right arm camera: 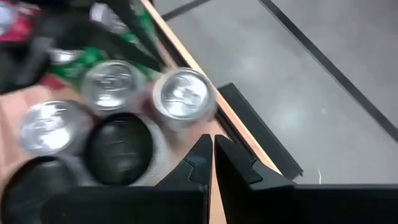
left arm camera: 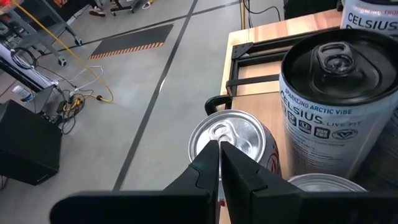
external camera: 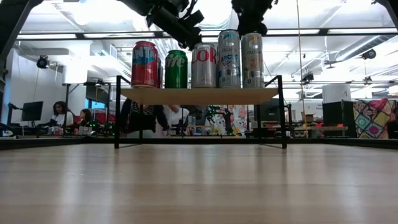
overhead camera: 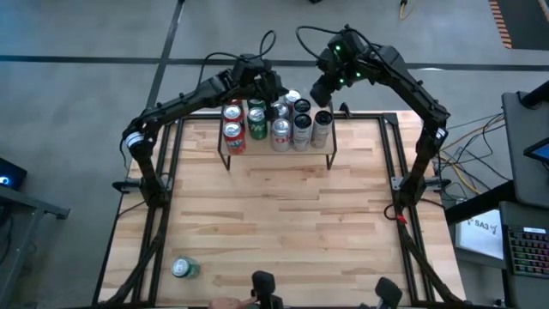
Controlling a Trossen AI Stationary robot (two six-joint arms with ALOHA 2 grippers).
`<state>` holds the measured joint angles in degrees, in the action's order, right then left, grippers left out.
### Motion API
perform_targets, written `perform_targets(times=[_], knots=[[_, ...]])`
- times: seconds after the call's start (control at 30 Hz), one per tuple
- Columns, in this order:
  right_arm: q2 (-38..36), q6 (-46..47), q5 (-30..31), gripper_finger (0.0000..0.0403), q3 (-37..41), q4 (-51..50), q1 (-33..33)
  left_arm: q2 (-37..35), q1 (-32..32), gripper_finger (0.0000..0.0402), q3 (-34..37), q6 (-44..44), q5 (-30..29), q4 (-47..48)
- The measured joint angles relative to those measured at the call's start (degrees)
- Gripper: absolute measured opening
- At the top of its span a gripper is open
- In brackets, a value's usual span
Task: Place canned beverage on shelf
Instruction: Put the silver soda can on the shelf aligned with the other silver soda can
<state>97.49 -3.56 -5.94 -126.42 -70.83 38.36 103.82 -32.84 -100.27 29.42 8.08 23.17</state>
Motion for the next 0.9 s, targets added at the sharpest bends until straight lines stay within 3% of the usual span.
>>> perform_targets(times=[0.17,0.57,0.9], knots=[[1.99,-0.36,-1.36,0.0009,0.99,-0.09,3.61,-0.62,-0.16,0.0000,0.00,-0.97,-0.04,0.09],[6.70,-1.59,-15.14,0.0009,5.09,3.71,9.16,-3.54,-0.79,0.0000,0.71,-1.70,2.02,1.41],[6.85,-2.06,-15.32,0.0009,6.11,4.11,9.16,-7.73,-0.74,0.0000,5.55,-3.17,9.60,-1.57]])
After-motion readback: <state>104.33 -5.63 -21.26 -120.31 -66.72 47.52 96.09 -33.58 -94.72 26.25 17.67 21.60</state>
